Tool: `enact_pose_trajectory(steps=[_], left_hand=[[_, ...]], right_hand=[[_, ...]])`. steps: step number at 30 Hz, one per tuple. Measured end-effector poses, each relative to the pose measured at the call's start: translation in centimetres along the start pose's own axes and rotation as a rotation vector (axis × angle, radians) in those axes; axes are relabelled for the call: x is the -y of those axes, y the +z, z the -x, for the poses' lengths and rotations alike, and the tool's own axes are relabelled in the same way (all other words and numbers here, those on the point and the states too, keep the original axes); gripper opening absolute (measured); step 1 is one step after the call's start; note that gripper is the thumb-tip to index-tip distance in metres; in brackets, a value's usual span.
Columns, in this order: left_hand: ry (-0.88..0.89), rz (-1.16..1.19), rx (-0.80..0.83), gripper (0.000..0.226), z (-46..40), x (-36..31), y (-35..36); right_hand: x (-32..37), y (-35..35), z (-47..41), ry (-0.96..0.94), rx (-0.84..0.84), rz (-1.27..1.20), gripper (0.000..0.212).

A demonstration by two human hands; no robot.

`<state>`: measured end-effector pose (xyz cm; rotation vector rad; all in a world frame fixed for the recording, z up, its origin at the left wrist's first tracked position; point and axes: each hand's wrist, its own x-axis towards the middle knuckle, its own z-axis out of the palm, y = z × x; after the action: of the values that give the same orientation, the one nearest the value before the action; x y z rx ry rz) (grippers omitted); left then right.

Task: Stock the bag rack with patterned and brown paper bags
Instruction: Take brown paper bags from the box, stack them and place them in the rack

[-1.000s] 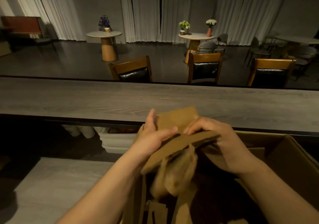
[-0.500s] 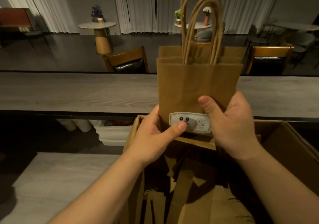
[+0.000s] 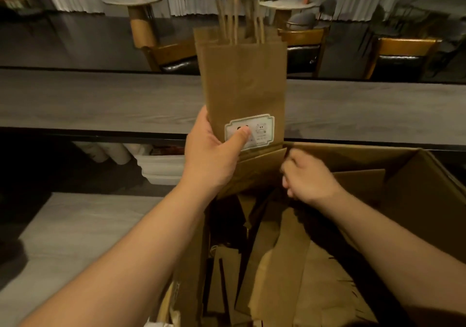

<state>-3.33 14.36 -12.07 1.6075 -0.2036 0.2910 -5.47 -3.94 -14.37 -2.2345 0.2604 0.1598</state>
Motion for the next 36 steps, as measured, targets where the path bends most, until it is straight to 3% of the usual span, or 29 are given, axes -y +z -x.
enact_pose_trajectory(steps=[3,5,7,12,15,17,20,22,24,28,33,35,36], left_hand=[[0.012,-0.044,0.016,0.042,0.0,0.0,-0.1],[0.001,-0.052,0.055,0.043,0.0,-0.1,-0.2],[-0.001,-0.076,0.089,0.043,0.0,0.0,-0.3],[0.003,-0.115,0.089,0.041,-0.3,-0.1,-0.7],[-0.013,-0.126,0.107,0.038,-0.3,-0.2,-0.6],[-0.01,-0.146,0.107,0.036,-0.4,-0.2,-0.7],[-0.008,-0.169,0.113,0.035,-0.3,-0.3,-0.7],[-0.023,-0.173,0.128,0.038,-0.2,-0.4,-0.7],[-0.022,-0.185,0.143,0.039,-0.2,-0.5,-0.6],[-0.024,-0.191,0.17,0.045,-0.3,-0.5,-0.7],[0.031,-0.175,0.216,0.107,-0.1,-0.5,-0.9],[0.043,-0.229,0.223,0.105,-0.2,-0.6,-0.8],[0.038,-0.237,0.231,0.092,-0.3,-0.6,-0.6]], right_hand=[[-2.9,4.8,-0.5,0.121,0.308,0.225,0.012],[-4.2,8.1,-0.3,0.105,0.563,0.466,0.011],[-3.9,10.4,0.1,0.005,0.777,0.732,0.037],[-4.0,14.6,-0.3,-0.089,0.879,0.851,0.117],[-5.6,15.9,-1.2,-0.009,0.884,0.906,0.131],[-5.8,15.7,-1.1,-0.026,0.919,0.969,0.118],[-5.5,15.2,-0.7,0.04,1.121,1.067,0.072],[-5.2,15.0,-0.6,0.091,1.188,1.102,0.062],[-5.3,14.4,-0.7,0.026,1.193,1.074,0.064],[-4.0,10.7,-0.4,-0.064,1.031,0.914,0.064],[0.2,2.7,0.5,-0.152,0.799,0.523,0.033],[1.6,-0.9,1.4,-0.154,0.648,0.282,0.029],[2.2,-2.7,2.0,-0.168,0.548,0.169,0.026]])
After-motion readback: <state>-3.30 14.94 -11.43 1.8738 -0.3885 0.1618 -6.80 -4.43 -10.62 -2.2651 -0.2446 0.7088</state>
